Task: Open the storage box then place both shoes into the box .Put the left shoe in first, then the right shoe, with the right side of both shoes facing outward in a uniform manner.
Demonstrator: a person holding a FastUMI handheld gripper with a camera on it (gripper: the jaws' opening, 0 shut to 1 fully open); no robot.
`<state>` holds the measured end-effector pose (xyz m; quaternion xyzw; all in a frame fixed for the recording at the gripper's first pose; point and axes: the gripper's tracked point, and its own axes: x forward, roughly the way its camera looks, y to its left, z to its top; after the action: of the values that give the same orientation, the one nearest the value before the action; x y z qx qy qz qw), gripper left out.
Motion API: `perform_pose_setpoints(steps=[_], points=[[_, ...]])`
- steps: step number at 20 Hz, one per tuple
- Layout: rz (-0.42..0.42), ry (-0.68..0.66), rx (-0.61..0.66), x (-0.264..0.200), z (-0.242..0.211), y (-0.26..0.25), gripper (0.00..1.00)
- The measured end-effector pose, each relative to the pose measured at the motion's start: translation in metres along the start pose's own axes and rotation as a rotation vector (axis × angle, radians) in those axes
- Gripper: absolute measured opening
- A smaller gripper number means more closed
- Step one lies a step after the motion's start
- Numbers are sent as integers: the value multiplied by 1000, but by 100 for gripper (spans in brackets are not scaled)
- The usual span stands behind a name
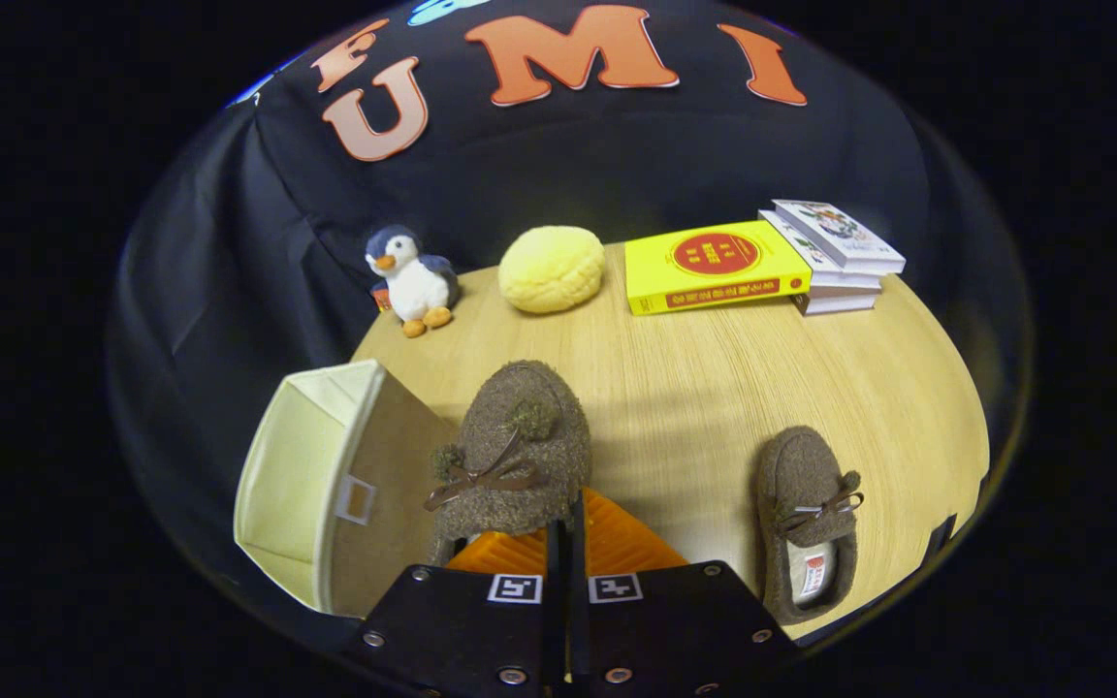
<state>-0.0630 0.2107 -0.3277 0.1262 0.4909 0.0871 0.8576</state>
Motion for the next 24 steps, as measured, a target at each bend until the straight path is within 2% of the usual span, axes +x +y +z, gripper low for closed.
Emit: perform_pose_setpoints(steps=[6, 13, 16, 20, 24], points=[[96, -24, -29, -27, 34, 96, 3], [173, 75, -104, 3, 3, 187, 3], [158, 133, -128, 29, -18, 207, 3], [79, 239, -140, 64, -50, 212, 3], [35, 292, -160, 89, -69, 215, 3]])
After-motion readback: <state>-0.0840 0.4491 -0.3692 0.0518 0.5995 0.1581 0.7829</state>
